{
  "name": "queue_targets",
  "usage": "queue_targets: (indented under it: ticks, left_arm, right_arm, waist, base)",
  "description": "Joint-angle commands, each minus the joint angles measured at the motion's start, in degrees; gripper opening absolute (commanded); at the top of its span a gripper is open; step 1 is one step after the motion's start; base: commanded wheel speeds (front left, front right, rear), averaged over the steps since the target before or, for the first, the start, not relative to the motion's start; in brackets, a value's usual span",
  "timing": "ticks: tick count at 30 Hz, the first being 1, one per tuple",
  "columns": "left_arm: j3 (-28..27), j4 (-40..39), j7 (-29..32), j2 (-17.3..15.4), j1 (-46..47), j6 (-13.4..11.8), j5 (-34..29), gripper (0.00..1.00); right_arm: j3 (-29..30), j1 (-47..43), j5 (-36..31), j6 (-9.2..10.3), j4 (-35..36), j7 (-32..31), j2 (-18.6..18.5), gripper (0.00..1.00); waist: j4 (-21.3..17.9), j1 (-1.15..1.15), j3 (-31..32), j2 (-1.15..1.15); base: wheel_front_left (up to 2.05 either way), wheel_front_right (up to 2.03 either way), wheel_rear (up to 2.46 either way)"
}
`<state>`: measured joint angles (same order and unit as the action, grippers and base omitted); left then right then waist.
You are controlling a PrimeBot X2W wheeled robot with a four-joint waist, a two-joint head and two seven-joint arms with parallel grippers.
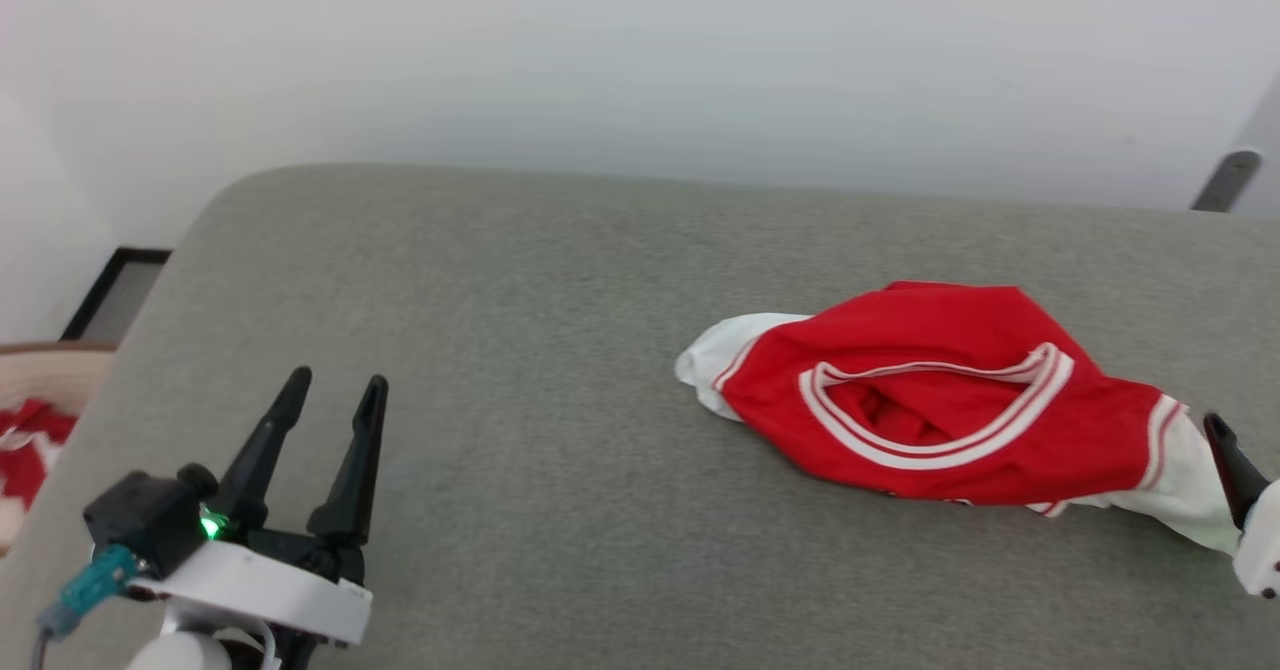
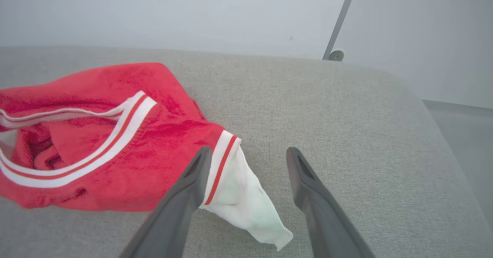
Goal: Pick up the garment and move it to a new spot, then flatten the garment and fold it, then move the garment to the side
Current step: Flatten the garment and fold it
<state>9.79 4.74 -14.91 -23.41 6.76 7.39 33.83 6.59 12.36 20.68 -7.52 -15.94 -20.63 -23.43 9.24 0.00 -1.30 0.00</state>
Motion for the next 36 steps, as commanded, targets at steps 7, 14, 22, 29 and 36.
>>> queue_targets:
  ticks: [7,14,22,29,36]
  left_arm:
    - [3.3,-1.95,3.53,-4.61,3.38,0.09,5.34,1.0]
    - [6.82,-2.28,11.82,-8.6,10.64,0.09,10.33,1.0]
    - [10.02,2.05,25.29,-10.23,24.0,0.07,15.94,1.0]
    - [12.6,7.59,36.52,-9.58,33.6,-0.51,18.53,1.0]
    - [16.91,13.58,45.53,-9.61,37.89,-0.71,18.19,1.0]
  right_arm:
    - [1.43,-3.95,-3.14,0.06,9.41,8.03,5.83,1.0]
    - [2.7,-6.08,-6.03,0.06,16.18,13.12,11.66,1.0]
    - [2.44,-6.54,-7.69,0.06,21.18,17.28,16.52,1.0]
    - [1.03,-4.57,-7.35,0.06,21.02,19.72,18.15,1.0]
    - [0.34,-3.03,-7.1,0.06,19.9,21.37,18.77,1.0]
  waist:
    - [-5.71,0.0,0.48,0.0]
    - [-9.3,0.0,-2.01,0.0]
    - [-13.02,0.0,-7.66,0.0]
    - [-16.55,0.0,-12.95,0.0]
    - [-19.1,0.0,-16.73,0.0]
  base:
    - [0.0,0.0,0.0]
    - [0.0,0.0,0.0]
    - [0.0,0.0,0.0]
    - [0.0,0.0,0.0]
    - [0.0,0.0,0.0]
